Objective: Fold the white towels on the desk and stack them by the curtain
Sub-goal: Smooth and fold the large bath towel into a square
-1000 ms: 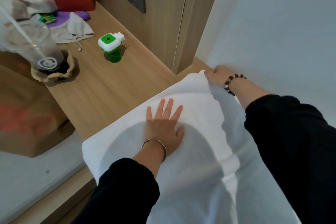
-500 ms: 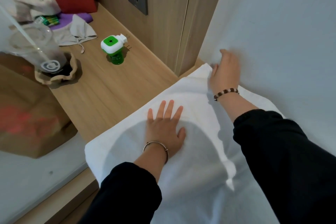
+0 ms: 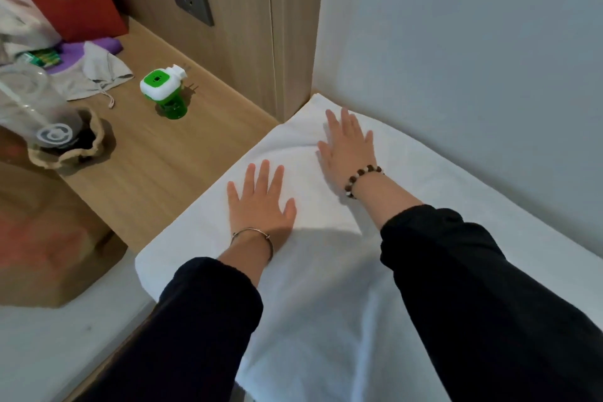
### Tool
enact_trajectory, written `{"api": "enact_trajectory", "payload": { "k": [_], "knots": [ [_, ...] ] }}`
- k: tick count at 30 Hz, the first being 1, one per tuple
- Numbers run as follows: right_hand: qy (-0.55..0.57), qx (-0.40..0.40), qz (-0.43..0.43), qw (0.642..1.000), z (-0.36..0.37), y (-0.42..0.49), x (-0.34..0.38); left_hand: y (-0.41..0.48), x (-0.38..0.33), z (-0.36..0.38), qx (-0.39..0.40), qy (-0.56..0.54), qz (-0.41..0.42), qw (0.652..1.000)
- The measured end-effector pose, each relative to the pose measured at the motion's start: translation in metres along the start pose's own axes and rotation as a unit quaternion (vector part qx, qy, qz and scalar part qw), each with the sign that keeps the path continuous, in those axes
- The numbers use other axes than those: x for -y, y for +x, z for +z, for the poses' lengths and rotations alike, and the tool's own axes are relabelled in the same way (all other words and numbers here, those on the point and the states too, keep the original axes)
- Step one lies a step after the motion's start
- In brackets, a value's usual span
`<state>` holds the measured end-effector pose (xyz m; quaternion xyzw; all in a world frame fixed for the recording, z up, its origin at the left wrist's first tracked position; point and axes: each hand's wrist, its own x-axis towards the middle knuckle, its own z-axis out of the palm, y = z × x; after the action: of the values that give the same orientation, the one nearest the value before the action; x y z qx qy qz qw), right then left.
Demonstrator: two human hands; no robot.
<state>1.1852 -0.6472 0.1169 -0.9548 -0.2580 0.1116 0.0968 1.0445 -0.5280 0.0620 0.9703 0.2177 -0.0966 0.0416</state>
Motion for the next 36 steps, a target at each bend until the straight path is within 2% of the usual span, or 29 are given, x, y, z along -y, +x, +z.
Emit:
{"api": "enact_trajectory", "payload": {
  "k": [3,5,7,9,13,20,23,24,26,28,29,31,33,36],
  "knots": [
    [0.021,-0.128,0.083,0.988,-0.002,-0.061,-0.014,-0.006,-0.003,-0.006,0.019,0.003,-0.005,1.000],
    [0.030,-0.171,0.167,0.970,0.007,-0.106,-0.039,-0.016,-0.015,-0.008,0.001,-0.010,0.092,0.996],
    [0.039,-0.146,0.261,0.953,0.018,-0.142,-0.068,-0.031,-0.033,-0.009,0.008,-0.044,0.243,0.969],
    [0.045,-0.089,0.331,0.938,0.030,-0.162,-0.092,-0.045,-0.051,-0.005,0.035,-0.030,0.329,0.943],
    [-0.017,-0.051,0.291,0.955,0.046,-0.175,-0.118,-0.053,-0.059,0.004,0.033,0.053,0.331,0.942],
    [-0.045,-0.032,0.252,0.966,0.044,-0.178,-0.138,-0.057,-0.059,0.004,0.038,0.063,0.304,0.950],
    [-0.023,-0.017,0.229,0.973,0.036,-0.180,-0.134,-0.062,-0.072,-0.004,0.043,0.050,0.249,0.966],
    [-0.009,-0.026,0.222,0.975,0.032,-0.185,-0.133,-0.066,-0.083,-0.008,0.041,0.033,0.225,0.973],
    [-0.004,-0.092,0.253,0.963,0.026,-0.207,-0.138,-0.077,-0.113,-0.017,0.033,-0.003,0.217,0.976],
    [-0.025,-0.160,0.350,0.923,0.025,-0.242,-0.156,-0.092,-0.143,-0.016,0.010,0.001,0.284,0.959],
    [-0.017,-0.167,0.408,0.898,0.026,-0.263,-0.171,-0.100,-0.156,-0.013,0.000,0.014,0.331,0.944],
    [0.025,-0.119,0.495,0.860,0.028,-0.301,-0.201,-0.115,-0.180,-0.004,-0.002,0.035,0.413,0.910],
    [0.029,-0.050,0.504,0.862,0.036,-0.323,-0.225,-0.129,-0.202,0.007,0.021,0.044,0.464,0.884],
    [0.003,-0.044,0.466,0.884,0.044,-0.330,-0.245,-0.149,-0.228,0.023,0.063,0.057,0.501,0.861]
  ]
}}
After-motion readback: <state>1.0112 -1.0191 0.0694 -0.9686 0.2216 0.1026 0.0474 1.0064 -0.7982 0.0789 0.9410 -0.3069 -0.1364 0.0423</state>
